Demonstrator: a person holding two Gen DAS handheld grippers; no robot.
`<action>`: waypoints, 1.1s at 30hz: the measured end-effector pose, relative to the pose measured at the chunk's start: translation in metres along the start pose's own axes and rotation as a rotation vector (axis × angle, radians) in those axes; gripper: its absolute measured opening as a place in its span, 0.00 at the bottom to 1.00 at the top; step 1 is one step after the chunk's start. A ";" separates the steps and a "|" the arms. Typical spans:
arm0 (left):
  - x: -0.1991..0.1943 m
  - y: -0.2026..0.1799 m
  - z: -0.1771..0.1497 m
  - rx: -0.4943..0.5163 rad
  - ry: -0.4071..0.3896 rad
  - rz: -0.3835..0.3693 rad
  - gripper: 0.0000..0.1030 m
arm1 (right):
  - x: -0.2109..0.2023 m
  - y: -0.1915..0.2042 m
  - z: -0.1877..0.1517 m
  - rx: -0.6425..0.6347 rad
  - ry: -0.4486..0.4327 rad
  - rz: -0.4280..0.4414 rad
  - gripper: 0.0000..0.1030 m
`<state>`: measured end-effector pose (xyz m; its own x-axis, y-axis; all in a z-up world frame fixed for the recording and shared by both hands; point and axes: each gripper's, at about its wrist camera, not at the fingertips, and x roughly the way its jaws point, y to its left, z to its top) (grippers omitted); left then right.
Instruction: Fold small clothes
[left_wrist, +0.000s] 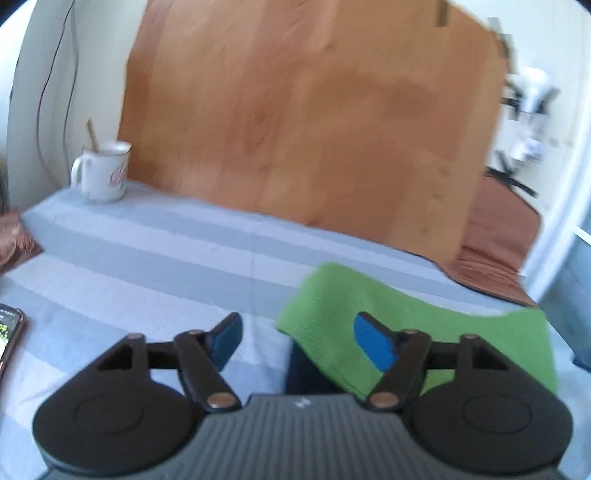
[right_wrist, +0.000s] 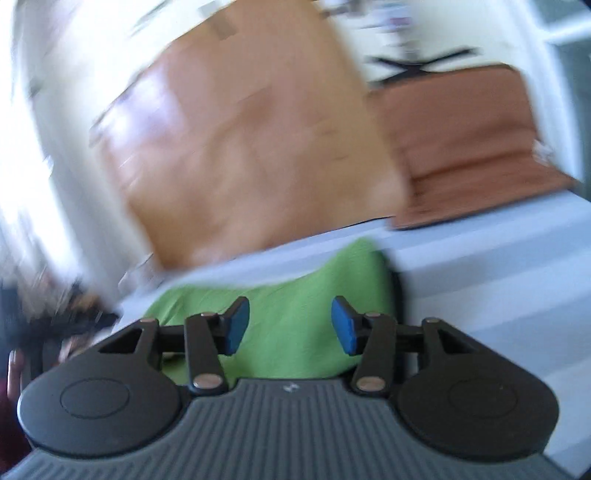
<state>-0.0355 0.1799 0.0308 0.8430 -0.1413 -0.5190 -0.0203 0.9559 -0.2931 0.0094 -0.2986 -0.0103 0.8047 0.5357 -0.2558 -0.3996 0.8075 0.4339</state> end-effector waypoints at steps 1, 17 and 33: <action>0.012 0.005 0.006 -0.021 0.024 -0.001 0.70 | 0.001 -0.012 0.002 0.049 -0.005 -0.017 0.52; 0.007 -0.020 -0.007 -0.078 0.122 -0.070 0.09 | 0.014 -0.034 0.019 0.202 -0.059 0.052 0.12; 0.018 -0.008 -0.014 -0.083 0.172 -0.016 0.24 | 0.002 -0.033 0.014 0.129 -0.086 -0.125 0.44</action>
<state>-0.0275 0.1663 0.0119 0.7397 -0.2050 -0.6409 -0.0576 0.9297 -0.3639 0.0305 -0.3281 -0.0127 0.8810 0.4062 -0.2426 -0.2393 0.8248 0.5123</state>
